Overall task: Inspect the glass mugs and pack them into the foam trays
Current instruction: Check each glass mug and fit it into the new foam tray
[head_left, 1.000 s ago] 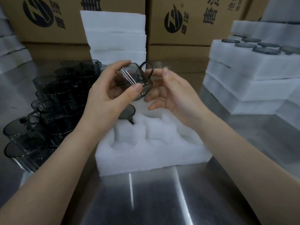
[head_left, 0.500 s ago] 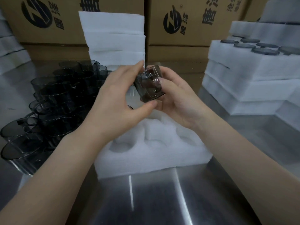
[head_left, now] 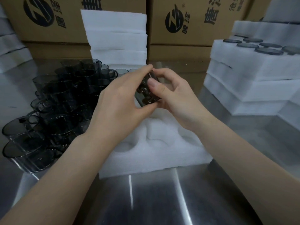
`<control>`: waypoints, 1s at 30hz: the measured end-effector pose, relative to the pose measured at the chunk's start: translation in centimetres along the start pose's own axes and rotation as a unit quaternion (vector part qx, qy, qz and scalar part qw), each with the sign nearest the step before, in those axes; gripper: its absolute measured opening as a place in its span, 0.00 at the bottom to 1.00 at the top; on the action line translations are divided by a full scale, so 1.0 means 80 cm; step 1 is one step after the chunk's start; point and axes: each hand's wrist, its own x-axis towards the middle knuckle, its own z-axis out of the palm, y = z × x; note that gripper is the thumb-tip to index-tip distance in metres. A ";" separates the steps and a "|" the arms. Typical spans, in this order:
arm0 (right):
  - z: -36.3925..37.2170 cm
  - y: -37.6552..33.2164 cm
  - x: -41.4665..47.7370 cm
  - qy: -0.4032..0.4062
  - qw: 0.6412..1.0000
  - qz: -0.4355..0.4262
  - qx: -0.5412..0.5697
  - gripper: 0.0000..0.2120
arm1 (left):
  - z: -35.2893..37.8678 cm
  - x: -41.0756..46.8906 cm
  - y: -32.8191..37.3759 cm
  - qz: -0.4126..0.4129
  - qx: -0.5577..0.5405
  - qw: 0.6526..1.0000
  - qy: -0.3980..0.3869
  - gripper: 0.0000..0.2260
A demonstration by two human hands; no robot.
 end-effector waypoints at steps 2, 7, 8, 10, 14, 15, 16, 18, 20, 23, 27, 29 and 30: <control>0.001 -0.001 0.000 0.008 1.000 -0.005 -0.001 0.08 | 0.000 0.000 0.002 0.001 0.002 1.000 0.011 0.29; 0.004 -0.002 0.000 0.016 0.999 0.006 0.030 0.08 | 0.000 0.000 0.005 0.017 -0.009 0.999 0.028 0.29; 0.005 -0.002 0.000 0.014 0.999 0.009 0.046 0.08 | 0.000 0.000 0.005 0.024 -0.011 0.999 0.032 0.30; 0.004 -0.003 0.002 0.014 0.997 0.019 0.079 0.08 | 0.000 0.000 0.005 0.039 -0.017 0.998 0.036 0.30; 0.000 -0.007 0.005 0.034 0.990 0.055 0.129 0.12 | 0.001 -0.001 0.003 0.062 -0.045 0.997 0.028 0.30; -0.002 -0.008 0.005 0.037 0.988 0.064 0.134 0.13 | 0.002 -0.002 0.003 0.062 -0.055 0.996 0.024 0.31; -0.002 -0.009 0.005 0.038 0.987 0.073 0.137 0.14 | 0.002 -0.002 0.002 0.061 -0.067 0.996 0.020 0.31; -0.003 -0.009 0.005 0.034 0.985 0.089 0.147 0.17 | 0.001 -0.002 0.002 0.057 -0.094 0.994 0.012 0.31; -0.002 -0.010 0.007 0.008 0.980 0.106 0.168 0.22 | 0.001 -0.003 0.001 0.052 -0.120 0.991 0.005 0.32; -0.002 -0.008 0.007 -0.075 0.966 0.145 0.201 0.27 | -0.001 -0.003 0.002 0.033 -0.150 0.988 0.001 0.32; -0.004 -0.004 0.007 -0.060 0.971 0.143 0.182 0.23 | 0.001 -0.001 0.001 -0.006 -0.132 0.991 0.000 0.30; -0.003 -0.004 0.006 -0.011 0.983 0.123 0.134 0.22 | 0.003 -0.001 0.000 -0.019 -0.105 0.994 -0.012 0.31; -0.002 -0.004 0.006 0.006 0.986 0.116 0.115 0.22 | 0.004 -0.001 0.000 -0.021 -0.082 0.996 -0.019 0.32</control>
